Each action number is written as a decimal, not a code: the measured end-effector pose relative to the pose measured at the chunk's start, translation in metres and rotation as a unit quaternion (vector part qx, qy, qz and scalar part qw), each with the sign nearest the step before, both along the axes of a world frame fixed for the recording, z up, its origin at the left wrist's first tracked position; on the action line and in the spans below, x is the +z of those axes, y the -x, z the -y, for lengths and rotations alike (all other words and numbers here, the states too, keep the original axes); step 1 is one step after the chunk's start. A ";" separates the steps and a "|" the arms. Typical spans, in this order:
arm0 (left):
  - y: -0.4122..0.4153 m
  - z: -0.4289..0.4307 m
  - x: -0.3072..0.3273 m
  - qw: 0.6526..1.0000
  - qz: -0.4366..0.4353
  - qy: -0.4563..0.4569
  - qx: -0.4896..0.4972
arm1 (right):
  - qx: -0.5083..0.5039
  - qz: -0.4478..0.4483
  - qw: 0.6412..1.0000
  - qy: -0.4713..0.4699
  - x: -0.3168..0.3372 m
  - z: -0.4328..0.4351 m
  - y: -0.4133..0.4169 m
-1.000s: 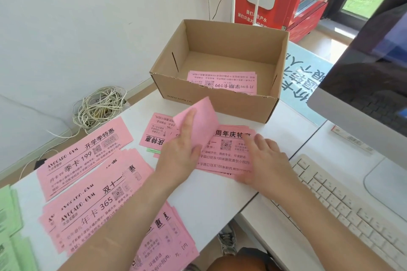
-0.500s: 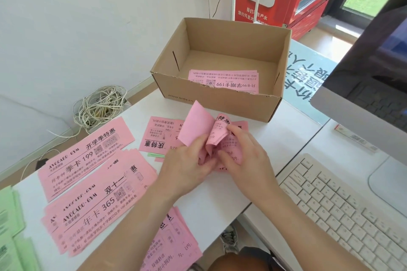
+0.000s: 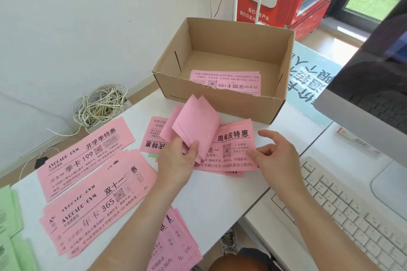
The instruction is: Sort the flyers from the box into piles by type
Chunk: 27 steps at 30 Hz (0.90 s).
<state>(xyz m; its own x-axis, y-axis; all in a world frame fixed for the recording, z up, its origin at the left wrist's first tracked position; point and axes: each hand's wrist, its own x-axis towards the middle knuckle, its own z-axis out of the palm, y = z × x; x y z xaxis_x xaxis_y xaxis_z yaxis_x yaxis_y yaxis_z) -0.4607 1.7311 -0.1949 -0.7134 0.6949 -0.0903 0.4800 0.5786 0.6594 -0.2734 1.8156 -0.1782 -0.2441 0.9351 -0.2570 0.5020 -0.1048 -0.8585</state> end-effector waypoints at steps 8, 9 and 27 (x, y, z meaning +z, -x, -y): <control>-0.018 0.001 0.008 0.963 -0.144 0.059 -0.221 | -0.023 -0.041 0.999 -0.019 0.000 -0.006 0.018; -0.018 0.002 0.011 0.956 -0.139 0.057 -0.253 | -0.021 -0.045 0.999 -0.020 0.000 -0.007 0.020; -0.005 0.000 0.007 0.994 0.090 -0.057 0.033 | 0.074 0.050 0.996 -0.021 -0.005 -0.015 0.006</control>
